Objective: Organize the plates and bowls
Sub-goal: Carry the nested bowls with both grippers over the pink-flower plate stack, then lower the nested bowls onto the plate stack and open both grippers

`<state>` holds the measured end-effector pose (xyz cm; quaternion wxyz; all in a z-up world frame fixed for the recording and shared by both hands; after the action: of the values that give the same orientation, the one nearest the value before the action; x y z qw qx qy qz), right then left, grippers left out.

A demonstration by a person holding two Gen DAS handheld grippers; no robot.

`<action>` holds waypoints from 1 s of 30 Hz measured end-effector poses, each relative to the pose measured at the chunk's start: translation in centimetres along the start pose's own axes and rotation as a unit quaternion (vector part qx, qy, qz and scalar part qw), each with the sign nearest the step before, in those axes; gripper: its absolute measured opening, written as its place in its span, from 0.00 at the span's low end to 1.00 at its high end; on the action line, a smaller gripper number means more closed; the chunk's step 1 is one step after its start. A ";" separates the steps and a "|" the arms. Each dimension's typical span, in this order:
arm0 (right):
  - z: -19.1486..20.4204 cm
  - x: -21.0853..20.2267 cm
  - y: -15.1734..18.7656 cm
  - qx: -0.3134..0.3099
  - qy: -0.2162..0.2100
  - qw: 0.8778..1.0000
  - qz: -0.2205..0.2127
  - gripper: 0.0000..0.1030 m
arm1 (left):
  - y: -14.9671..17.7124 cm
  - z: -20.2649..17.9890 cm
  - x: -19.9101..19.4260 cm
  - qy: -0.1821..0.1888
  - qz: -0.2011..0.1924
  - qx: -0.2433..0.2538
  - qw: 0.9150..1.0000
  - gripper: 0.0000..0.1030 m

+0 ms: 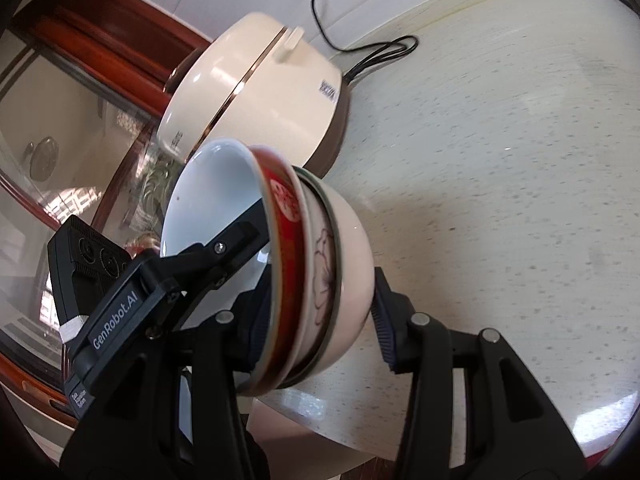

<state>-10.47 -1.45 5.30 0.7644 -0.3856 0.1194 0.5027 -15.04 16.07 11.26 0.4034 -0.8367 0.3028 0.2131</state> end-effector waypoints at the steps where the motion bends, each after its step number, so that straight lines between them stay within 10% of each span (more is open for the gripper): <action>1: 0.3 0.5 0.1 -0.003 -0.002 1.000 0.005 0.47 | -0.1 0.5 -0.2 -0.003 -0.002 -0.003 1.000 0.57; 30: 3.3 9.5 0.6 -0.050 -0.005 0.996 0.075 0.50 | -1.5 8.1 0.3 -0.041 -0.021 -0.077 0.996 0.61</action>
<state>-7.27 7.46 1.81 0.7049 -0.4104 0.1189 0.5661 -14.76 23.20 7.17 0.3541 -0.8623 0.2508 0.2612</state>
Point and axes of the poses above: each gripper's, at about its wrist camera, not at the fingertips, and x roughly the way its jaws point, z to its left, y to its underside, the point moved 1 cm from there along x, roughly the way its jaws point, and after that the axes turned 2 degrees about -z, right-handed, at the moved point
